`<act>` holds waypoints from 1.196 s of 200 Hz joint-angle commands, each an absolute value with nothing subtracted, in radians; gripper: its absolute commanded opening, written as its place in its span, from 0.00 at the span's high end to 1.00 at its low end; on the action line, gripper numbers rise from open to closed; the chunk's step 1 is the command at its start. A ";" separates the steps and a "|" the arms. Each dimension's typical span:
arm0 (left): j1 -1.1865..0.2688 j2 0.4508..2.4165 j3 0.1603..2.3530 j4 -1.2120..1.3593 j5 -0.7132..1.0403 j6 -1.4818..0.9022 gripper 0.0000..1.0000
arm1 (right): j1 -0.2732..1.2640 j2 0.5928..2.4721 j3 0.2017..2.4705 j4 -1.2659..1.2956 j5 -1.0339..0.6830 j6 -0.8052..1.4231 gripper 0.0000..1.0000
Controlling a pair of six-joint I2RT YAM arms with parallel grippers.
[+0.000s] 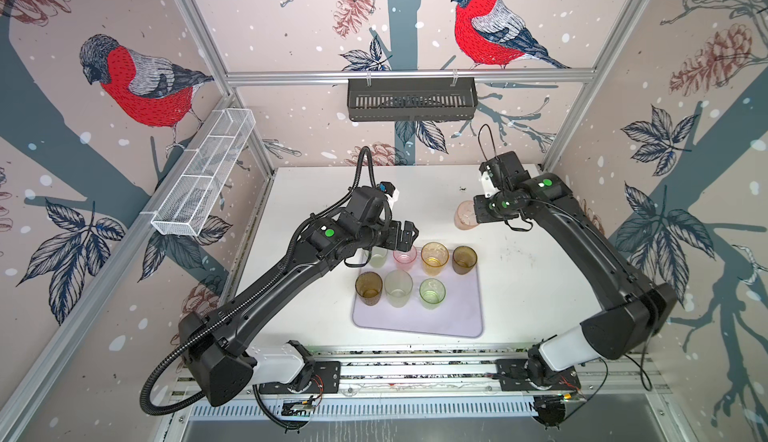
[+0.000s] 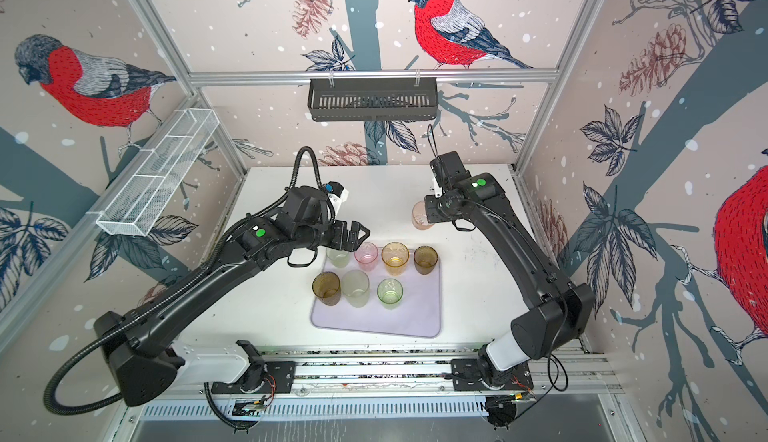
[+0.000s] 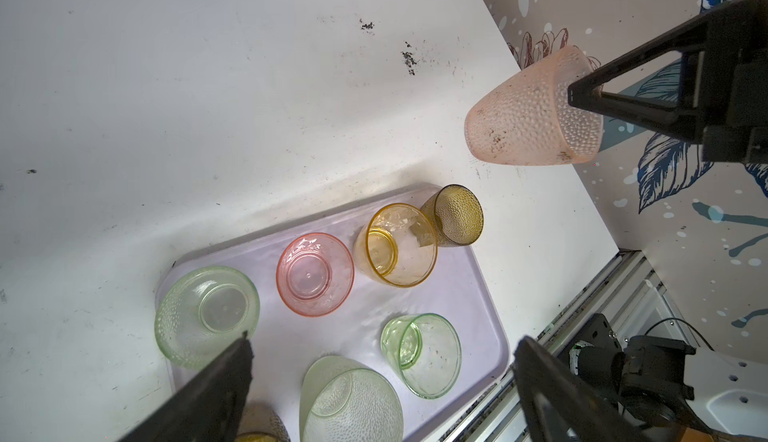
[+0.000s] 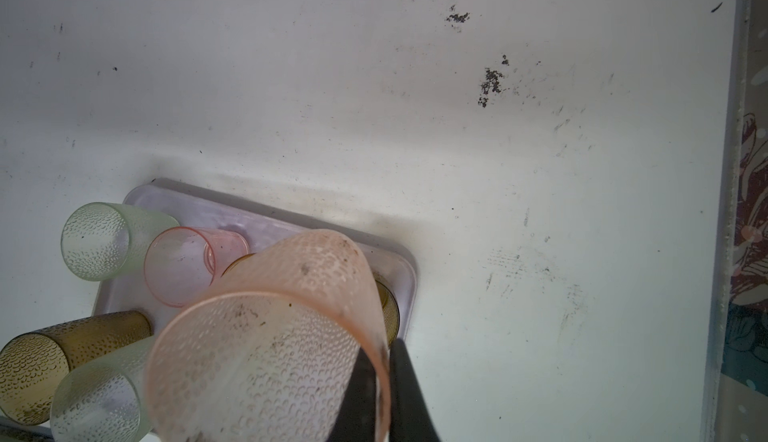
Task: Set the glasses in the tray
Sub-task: 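Lift the peach cup with the right gripper and draw it back, then carry the peach cup over the tray beside the amber cup and lower it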
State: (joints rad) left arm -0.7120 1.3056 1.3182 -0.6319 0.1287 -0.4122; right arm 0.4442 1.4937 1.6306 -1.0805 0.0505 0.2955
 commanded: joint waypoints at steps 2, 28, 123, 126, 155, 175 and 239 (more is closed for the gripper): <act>-0.711 1.292 1.315 -0.584 0.152 -0.391 0.03 | 0.444 1.447 1.598 -1.109 0.042 0.328 0.98; -0.709 1.285 1.302 -0.579 0.169 -0.387 0.02 | 0.451 1.382 1.530 -1.111 0.035 0.357 0.98; -0.710 1.260 1.245 -0.511 0.244 -0.378 0.02 | 0.506 1.181 1.294 -1.102 -0.011 0.470 0.97; -0.711 1.262 1.244 -0.507 0.245 -0.378 0.02 | 0.510 1.177 1.287 -1.100 -0.011 0.476 0.97; -0.712 1.261 1.242 -0.491 0.257 -0.381 0.02 | 0.542 1.153 1.231 -1.101 -0.005 0.511 0.98; -0.711 1.261 1.240 -0.491 0.265 -0.380 0.02 | 0.556 1.140 1.202 -1.092 -0.002 0.529 0.98; -0.712 1.232 1.211 -0.503 0.256 -0.381 0.02 | 0.611 1.123 1.112 -1.066 -0.008 0.570 0.97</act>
State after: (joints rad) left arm -0.7097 1.2430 1.2209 -0.5289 0.2539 -0.3862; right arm 0.5945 1.1229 1.1316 -1.0885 -0.0059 0.5476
